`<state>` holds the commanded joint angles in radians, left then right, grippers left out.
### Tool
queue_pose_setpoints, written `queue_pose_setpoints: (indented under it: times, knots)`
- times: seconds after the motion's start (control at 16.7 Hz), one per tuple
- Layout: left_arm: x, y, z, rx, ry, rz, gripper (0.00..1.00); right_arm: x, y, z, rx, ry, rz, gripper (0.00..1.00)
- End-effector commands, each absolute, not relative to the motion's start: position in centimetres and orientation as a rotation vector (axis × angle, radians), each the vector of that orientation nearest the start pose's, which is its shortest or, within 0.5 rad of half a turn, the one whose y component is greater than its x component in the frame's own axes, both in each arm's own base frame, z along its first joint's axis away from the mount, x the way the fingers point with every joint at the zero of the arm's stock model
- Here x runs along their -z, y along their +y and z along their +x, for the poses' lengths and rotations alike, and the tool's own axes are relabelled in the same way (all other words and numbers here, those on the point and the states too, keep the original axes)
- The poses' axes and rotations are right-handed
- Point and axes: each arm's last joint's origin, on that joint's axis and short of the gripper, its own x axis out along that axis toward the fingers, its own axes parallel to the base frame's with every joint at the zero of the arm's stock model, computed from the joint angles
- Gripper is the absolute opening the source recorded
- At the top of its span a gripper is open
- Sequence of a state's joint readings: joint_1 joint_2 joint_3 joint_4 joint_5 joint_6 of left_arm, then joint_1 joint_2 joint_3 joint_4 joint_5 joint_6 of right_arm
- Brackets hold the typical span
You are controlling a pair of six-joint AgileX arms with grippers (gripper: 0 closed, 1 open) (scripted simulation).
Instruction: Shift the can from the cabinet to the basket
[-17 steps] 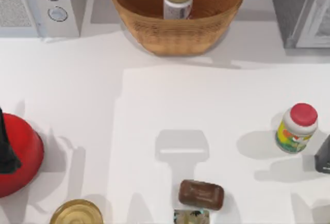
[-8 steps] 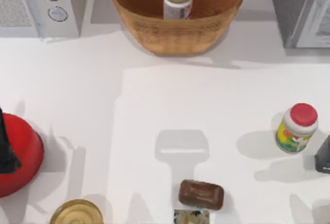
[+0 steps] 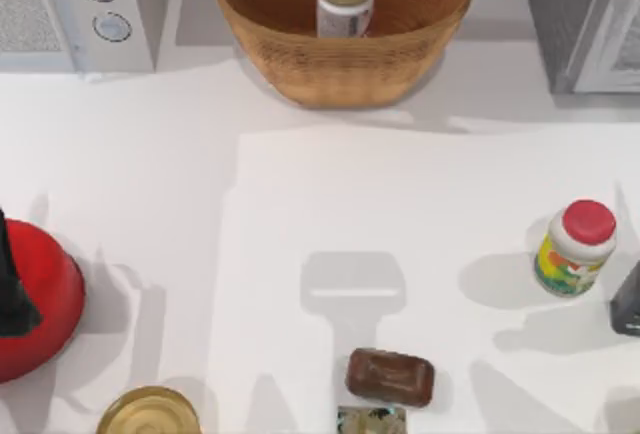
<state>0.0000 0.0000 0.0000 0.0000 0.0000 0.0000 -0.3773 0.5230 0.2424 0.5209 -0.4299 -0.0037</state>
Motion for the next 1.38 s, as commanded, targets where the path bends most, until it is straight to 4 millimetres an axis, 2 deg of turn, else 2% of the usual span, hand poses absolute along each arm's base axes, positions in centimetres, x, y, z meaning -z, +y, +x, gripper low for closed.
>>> queue_pose_setpoints:
  times: [0.12, 0.3, 0.48, 0.66, 0.9, 1.26, 1.38]
  knots:
    - [-16.0, -0.1, 10.6, 0.0, 0.0, 0.0, 1.0, -25.0, -6.4, 15.2, -0.061, -0.218, -0.147, 1.0]
    - [-16.0, -0.1, 10.6, 0.0, 0.0, 0.0, 1.0, -24.1, -10.9, 17.0, -0.054, -0.18, -0.175, 1.0]
    - [-16.0, -0.1, 10.6, 0.0, 0.0, 0.0, 1.0, -21.7, -15.5, 17.2, -0.031, -0.118, -0.152, 1.0]
    - [-16.0, -0.1, 10.6, 0.0, 0.0, 0.0, 1.0, -18.7, -18.8, 16.3, -0.006, -0.055, -0.089, 1.0]
    - [-16.0, -0.1, 10.6, 0.0, 0.0, 0.0, 1.0, -16.2, -20.1, 15.4, -0.001, -0.002, -0.004, 1.0]
    - [-16.0, -0.1, 10.6, 0.0, 0.0, 0.0, 1.0, -16.1, -20.1, 15.5, -0.004, 0.0, -0.002, 1.0]
    - [-16.0, -0.1, 10.6, 0.0, 0.0, 0.0, 1.0, -16.8, -20.7, 15.7, 0.006, -0.006, -0.014, 1.0]
